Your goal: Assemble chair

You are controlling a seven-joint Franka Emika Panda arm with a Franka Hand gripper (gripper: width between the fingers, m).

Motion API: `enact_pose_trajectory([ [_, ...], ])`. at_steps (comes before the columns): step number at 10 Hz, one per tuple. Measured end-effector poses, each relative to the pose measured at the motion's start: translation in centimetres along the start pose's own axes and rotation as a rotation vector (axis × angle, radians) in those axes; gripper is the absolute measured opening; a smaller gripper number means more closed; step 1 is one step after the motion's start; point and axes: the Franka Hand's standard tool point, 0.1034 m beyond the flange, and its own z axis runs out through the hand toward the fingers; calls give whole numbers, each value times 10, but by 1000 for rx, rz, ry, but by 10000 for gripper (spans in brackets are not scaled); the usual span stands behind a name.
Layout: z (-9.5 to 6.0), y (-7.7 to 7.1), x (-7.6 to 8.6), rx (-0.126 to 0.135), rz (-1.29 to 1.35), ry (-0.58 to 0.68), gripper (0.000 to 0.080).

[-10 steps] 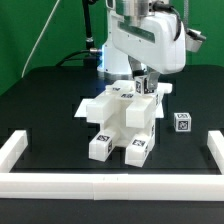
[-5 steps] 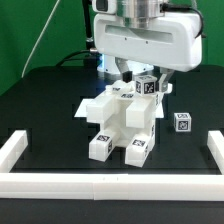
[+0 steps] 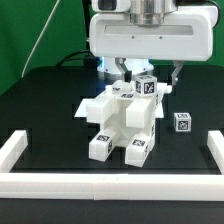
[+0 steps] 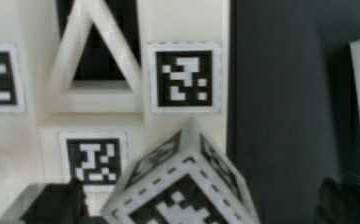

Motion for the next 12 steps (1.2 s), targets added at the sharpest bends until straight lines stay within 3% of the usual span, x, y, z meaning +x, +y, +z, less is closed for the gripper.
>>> enact_pose_trajectory([
  [2, 4, 6, -2, -6, -240, 13, 649],
  [4, 5, 8, -3, -13, -226, 39, 649],
  [5, 6, 8, -2, -14, -225, 38, 557],
  [6, 6, 8, -3, -12, -186, 38, 557],
  [7, 6, 8, -3, -8, -94, 38, 373],
  [8, 7, 8, -3, -7, -58, 38, 282],
  [12, 7, 7, -3, 0, 221, 38, 282],
])
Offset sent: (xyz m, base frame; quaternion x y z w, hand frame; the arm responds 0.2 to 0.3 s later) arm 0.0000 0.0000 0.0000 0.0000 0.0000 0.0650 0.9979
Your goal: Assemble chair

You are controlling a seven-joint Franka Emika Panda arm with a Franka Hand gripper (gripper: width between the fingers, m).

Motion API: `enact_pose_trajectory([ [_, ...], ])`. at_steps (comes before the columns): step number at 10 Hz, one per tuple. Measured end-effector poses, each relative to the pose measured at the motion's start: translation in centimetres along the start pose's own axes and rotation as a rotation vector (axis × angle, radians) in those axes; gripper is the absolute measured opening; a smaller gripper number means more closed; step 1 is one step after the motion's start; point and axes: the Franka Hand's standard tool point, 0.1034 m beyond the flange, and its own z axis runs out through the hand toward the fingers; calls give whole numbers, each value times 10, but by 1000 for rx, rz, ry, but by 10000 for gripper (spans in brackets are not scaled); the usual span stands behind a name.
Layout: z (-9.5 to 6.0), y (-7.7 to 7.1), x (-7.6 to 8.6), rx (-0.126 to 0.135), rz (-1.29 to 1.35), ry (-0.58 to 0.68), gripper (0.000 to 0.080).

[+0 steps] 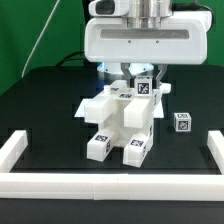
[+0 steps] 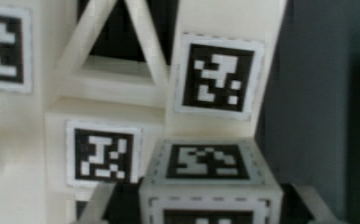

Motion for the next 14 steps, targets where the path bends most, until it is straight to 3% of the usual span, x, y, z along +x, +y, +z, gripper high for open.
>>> enact_pose_trajectory([
  [5, 0, -4, 4, 26, 595, -7, 284],
  [7, 0, -6, 4, 58, 830, -27, 284],
  [11, 1, -7, 3, 64, 851, -31, 284],
  [13, 1, -12, 2, 68, 664, -12, 546],
  [14, 0, -12, 4, 70, 504, -6, 617],
])
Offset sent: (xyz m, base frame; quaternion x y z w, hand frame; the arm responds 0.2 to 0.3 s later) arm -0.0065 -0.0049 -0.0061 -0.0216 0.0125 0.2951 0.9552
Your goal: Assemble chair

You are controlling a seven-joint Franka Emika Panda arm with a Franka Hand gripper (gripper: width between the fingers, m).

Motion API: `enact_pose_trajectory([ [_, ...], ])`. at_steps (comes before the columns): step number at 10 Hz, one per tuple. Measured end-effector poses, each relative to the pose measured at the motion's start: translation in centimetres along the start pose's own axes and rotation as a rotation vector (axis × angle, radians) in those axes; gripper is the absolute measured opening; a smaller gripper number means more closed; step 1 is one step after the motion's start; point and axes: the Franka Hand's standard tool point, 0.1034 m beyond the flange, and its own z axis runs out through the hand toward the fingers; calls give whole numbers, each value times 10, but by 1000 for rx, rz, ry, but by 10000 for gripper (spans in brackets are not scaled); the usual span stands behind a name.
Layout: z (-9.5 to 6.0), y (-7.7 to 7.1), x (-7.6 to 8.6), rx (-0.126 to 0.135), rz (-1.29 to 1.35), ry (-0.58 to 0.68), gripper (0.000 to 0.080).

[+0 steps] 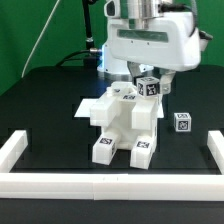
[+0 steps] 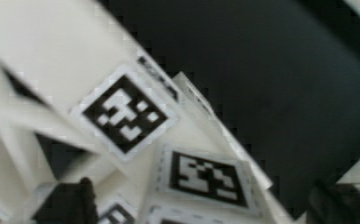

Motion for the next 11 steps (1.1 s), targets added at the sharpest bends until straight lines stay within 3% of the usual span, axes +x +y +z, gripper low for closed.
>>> enact_pose_trajectory([
  [3, -1, -3, -4, -10, -370, 4, 648],
  [6, -2, -1, -2, -8, -529, 20, 649],
  [8, 0, 1, 3, -44, -909, 19, 649],
  [11, 1, 3, 4, -44, -901, 19, 637],
])
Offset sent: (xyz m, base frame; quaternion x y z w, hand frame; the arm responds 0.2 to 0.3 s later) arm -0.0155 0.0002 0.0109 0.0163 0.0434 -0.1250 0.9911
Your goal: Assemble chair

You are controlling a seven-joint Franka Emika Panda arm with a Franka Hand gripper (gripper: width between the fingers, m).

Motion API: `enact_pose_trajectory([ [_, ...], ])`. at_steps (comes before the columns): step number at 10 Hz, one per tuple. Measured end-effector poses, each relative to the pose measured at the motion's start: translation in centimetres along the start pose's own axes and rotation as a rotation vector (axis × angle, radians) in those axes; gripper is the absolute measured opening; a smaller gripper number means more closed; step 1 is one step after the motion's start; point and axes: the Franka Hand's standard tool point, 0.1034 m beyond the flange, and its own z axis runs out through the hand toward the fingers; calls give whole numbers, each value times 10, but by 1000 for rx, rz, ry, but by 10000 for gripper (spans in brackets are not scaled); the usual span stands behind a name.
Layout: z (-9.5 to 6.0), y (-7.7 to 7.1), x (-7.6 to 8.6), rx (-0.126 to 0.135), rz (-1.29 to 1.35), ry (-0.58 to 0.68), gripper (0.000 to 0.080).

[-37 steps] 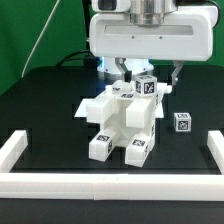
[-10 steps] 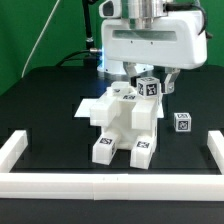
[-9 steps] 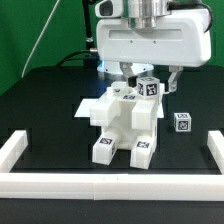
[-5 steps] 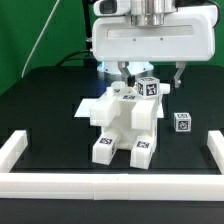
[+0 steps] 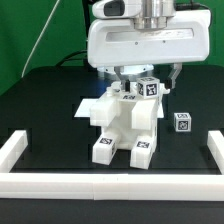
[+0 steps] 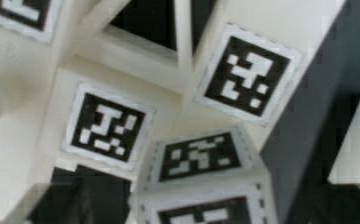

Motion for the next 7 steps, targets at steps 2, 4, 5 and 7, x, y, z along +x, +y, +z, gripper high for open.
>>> enact_pose_trajectory([
  [2, 0, 0, 0, 1, 101, 0, 284],
  [4, 0, 0, 0, 1, 239, 0, 282],
  [5, 0, -1, 0, 1, 375, 2, 282],
  [7, 1, -4, 3, -1, 584, 5, 282],
])
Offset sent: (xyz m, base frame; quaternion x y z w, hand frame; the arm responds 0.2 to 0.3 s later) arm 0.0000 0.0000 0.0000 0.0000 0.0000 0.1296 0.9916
